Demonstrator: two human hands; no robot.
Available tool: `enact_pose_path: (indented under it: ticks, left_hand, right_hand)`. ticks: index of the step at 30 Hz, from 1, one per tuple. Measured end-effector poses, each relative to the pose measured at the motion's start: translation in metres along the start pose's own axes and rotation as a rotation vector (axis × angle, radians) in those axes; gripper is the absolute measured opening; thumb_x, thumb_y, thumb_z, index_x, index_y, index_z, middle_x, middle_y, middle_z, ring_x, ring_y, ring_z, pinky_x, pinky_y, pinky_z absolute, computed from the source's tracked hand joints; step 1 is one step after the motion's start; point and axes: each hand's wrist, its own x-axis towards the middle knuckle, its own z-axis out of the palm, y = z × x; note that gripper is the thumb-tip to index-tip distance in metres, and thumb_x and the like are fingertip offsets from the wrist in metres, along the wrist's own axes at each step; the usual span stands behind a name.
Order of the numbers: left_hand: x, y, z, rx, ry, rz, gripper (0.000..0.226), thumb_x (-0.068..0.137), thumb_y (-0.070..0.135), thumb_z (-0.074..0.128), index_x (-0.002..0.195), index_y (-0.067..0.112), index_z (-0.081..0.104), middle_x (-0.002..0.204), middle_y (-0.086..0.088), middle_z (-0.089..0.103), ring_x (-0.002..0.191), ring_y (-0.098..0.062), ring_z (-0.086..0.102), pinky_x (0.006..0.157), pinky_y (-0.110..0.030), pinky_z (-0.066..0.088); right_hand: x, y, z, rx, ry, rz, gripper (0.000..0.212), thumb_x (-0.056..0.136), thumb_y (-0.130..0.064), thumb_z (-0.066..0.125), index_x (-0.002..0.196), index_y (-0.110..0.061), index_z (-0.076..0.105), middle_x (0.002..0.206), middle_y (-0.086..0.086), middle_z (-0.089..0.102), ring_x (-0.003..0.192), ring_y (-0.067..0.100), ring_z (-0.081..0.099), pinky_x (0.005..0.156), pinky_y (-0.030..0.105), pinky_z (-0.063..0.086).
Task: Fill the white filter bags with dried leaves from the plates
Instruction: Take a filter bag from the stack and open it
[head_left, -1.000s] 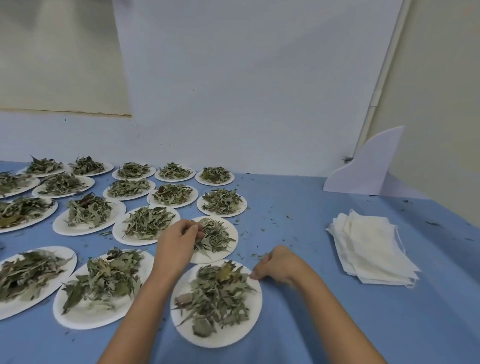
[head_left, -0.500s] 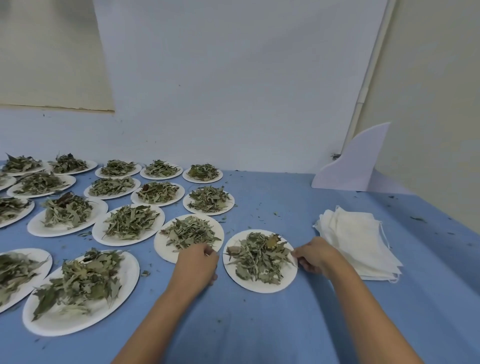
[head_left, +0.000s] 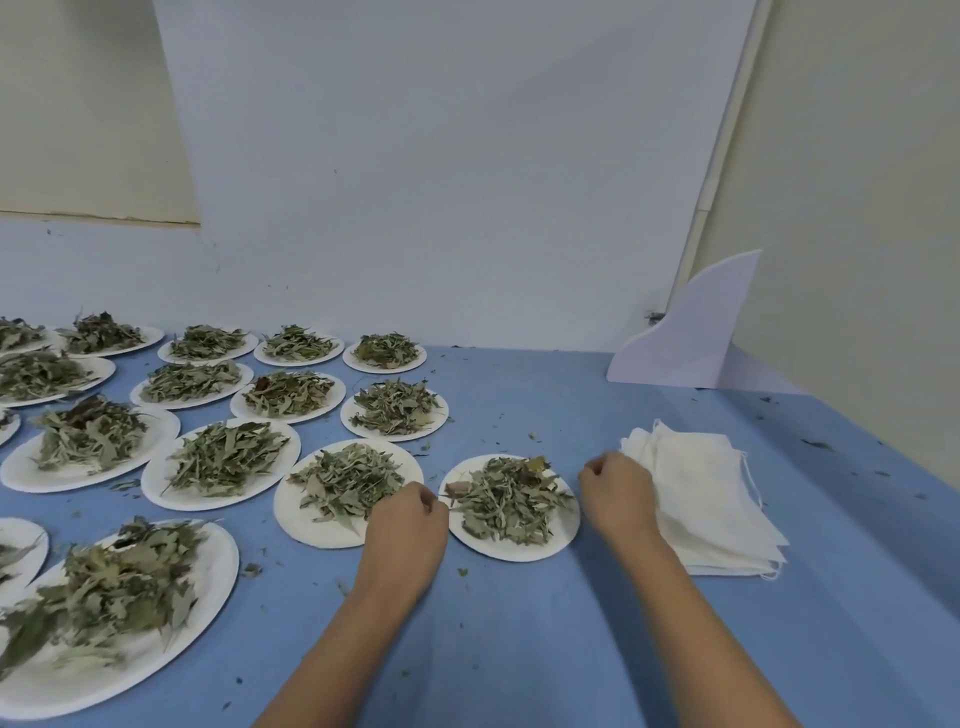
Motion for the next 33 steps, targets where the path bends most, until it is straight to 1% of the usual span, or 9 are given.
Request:
enact_pose_path:
  ticks: [4,7,9,13,22,24,27,29,33]
  left_hand:
    - [0.0,0.014,-0.001,-0.031,0.122,0.194,0.016,0.096,0.015,0.044,0.093,0.015,0.06,0.071,0.006,0.059,0.068,-0.007,0.058,0.061,-0.027,0.047]
    - [0.003,0.025,0.004,-0.102,0.108,0.253,0.016,0.096,0.016,0.044,0.094,0.018,0.06,0.071,0.007,0.058,0.07,-0.008,0.058,0.059,-0.026,0.044]
    - [0.003,0.029,0.008,-0.116,0.104,0.275,0.016,0.095,0.018,0.044,0.095,0.021,0.059,0.071,0.01,0.057,0.066,-0.008,0.055,0.058,-0.026,0.04]
    - [0.001,0.033,0.014,-0.09,0.1,0.3,0.014,0.095,0.02,0.045,0.091,0.027,0.057,0.068,0.013,0.056,0.059,-0.006,0.053,0.057,-0.028,0.04]
    - [-0.002,0.036,0.016,-0.171,0.073,0.264,0.016,0.094,0.019,0.047,0.09,0.025,0.061,0.072,0.01,0.061,0.053,-0.01,0.055,0.058,-0.033,0.048]
    - [-0.002,0.037,0.014,-0.228,0.064,0.248,0.017,0.093,0.017,0.047,0.089,0.024,0.062,0.076,0.007,0.064,0.057,-0.014,0.059,0.06,-0.036,0.052]
    - [-0.001,0.039,0.01,-0.389,0.024,0.18,0.019,0.094,0.015,0.049,0.086,0.023,0.065,0.077,0.006,0.066,0.057,-0.012,0.059,0.058,-0.031,0.052]
    - [0.0,0.043,0.004,-0.568,-0.018,0.113,0.019,0.095,0.023,0.05,0.088,0.022,0.068,0.076,0.007,0.068,0.057,-0.007,0.058,0.056,-0.027,0.049]
    - [0.005,0.052,-0.012,-0.832,-0.121,0.036,0.033,0.091,0.048,0.048,0.095,0.023,0.068,0.088,0.008,0.072,0.07,-0.008,0.066,0.06,-0.026,0.052]
  right_hand:
    - [0.0,0.008,-0.018,-0.047,0.372,-0.177,0.026,0.094,-0.012,0.048,0.118,-0.01,0.059,0.12,0.005,0.056,0.107,0.023,0.052,0.07,0.029,0.035]
    - [0.013,0.028,-0.027,-0.174,0.346,-0.004,0.037,0.095,-0.008,0.046,0.132,-0.003,0.046,0.134,0.014,0.048,0.123,0.031,0.042,0.09,0.038,0.04]
    - [0.016,0.037,-0.026,-0.28,0.216,0.125,0.037,0.098,-0.014,0.041,0.131,0.003,0.041,0.134,0.02,0.047,0.122,0.034,0.045,0.098,0.04,0.039]
    - [0.014,0.041,-0.019,-0.286,0.067,0.179,0.029,0.099,-0.014,0.041,0.119,0.002,0.055,0.122,0.018,0.059,0.11,0.033,0.057,0.083,0.032,0.043]
    - [0.007,0.045,-0.026,-0.171,0.274,0.081,0.029,0.099,-0.009,0.039,0.094,-0.002,0.066,0.096,0.014,0.068,0.084,0.028,0.061,0.065,0.027,0.036]
    - [0.003,0.035,-0.028,-0.037,0.456,-0.088,0.025,0.098,-0.01,0.043,0.098,-0.004,0.067,0.091,0.011,0.068,0.08,0.026,0.061,0.064,0.028,0.037]
    - [-0.007,0.011,-0.027,0.092,0.71,-0.575,0.023,0.086,0.006,0.056,0.103,-0.002,0.069,0.098,0.008,0.071,0.092,0.023,0.062,0.081,0.029,0.044]
    - [-0.014,-0.005,-0.017,0.133,0.704,-0.8,0.027,0.08,0.011,0.058,0.101,-0.003,0.07,0.105,0.006,0.071,0.105,0.017,0.06,0.092,0.028,0.043]
    - [-0.03,-0.028,0.006,0.114,0.523,-1.019,0.025,0.083,0.008,0.056,0.097,-0.005,0.072,0.107,0.003,0.071,0.106,0.023,0.063,0.091,0.036,0.048]
